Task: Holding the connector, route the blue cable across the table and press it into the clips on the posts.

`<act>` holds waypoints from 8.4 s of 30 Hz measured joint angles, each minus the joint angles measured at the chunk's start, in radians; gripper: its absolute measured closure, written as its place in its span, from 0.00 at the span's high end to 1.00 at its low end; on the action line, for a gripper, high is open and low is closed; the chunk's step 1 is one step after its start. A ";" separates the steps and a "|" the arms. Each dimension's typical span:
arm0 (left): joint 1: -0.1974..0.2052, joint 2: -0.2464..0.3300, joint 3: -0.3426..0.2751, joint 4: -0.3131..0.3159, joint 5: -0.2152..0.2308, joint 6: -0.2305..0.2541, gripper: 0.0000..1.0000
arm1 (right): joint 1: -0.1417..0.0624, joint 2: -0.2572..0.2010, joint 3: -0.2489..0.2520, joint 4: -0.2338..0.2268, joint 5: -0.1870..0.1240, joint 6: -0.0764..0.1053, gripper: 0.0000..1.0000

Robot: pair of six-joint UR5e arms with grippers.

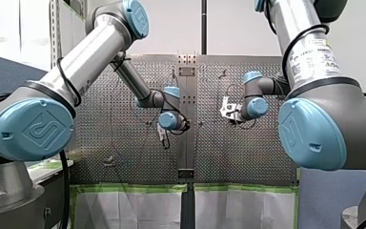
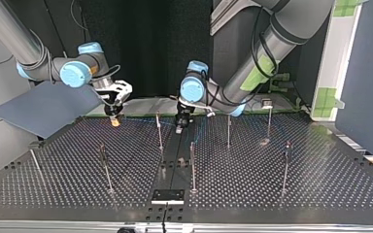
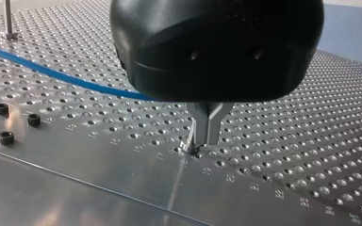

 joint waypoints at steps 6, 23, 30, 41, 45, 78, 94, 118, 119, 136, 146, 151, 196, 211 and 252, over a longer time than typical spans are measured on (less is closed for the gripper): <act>-0.009 0.001 0.000 -0.032 -0.002 0.019 0.74 | -0.013 0.001 -0.001 -0.001 0.000 -0.002 0.00; -0.079 0.075 -0.012 -0.190 -0.105 0.111 1.00 | -0.047 0.021 -0.001 -0.014 -0.005 -0.020 0.00; -0.143 0.104 -0.029 -0.235 -0.159 0.113 1.00 | -0.066 0.043 -0.001 -0.018 -0.022 -0.023 0.00; -0.254 0.103 -0.030 -0.189 -0.253 0.096 1.00 | -0.097 0.044 -0.002 -0.018 -0.048 -0.017 0.00; -0.299 0.099 -0.009 -0.148 -0.265 0.082 1.00 | -0.105 0.044 -0.004 -0.018 -0.060 -0.016 0.00; -0.305 -0.107 0.318 -0.249 -0.332 0.031 1.00 | -0.113 0.045 -0.010 -0.020 -0.075 -0.015 0.00; -0.277 -0.176 0.388 -0.266 -0.299 -0.023 1.00 | -0.116 0.044 -0.011 -0.020 -0.084 -0.014 0.00; -0.283 -0.173 0.391 -0.272 -0.327 -0.025 0.00 | -0.111 0.039 -0.050 0.017 -0.099 -0.023 0.00; -0.283 -0.172 0.391 -0.275 -0.328 -0.024 0.00 | -0.111 0.035 -0.060 0.027 -0.099 -0.024 0.00; -0.310 -0.048 0.390 -0.359 -0.355 -0.022 0.00 | -0.112 -0.123 -0.116 0.151 -0.116 0.025 0.00; -0.325 0.039 0.389 -0.381 -0.377 -0.020 0.00 | -0.109 -0.231 -0.149 0.211 -0.118 0.030 0.00; -0.329 0.054 0.389 -0.379 -0.380 -0.020 0.00 | -0.109 -0.251 -0.162 0.229 -0.118 0.031 0.00; -0.212 0.073 0.428 -0.207 -0.267 -0.038 0.00 | -0.117 -0.264 -0.206 0.233 -0.160 0.031 0.00; -0.213 0.073 0.428 -0.246 -0.218 -0.039 0.84 | -0.120 -0.255 -0.225 0.232 -0.161 0.031 0.00; -0.293 0.289 0.201 -0.285 -0.176 -0.030 1.00 | -0.121 -0.253 -0.225 0.235 -0.158 0.031 0.00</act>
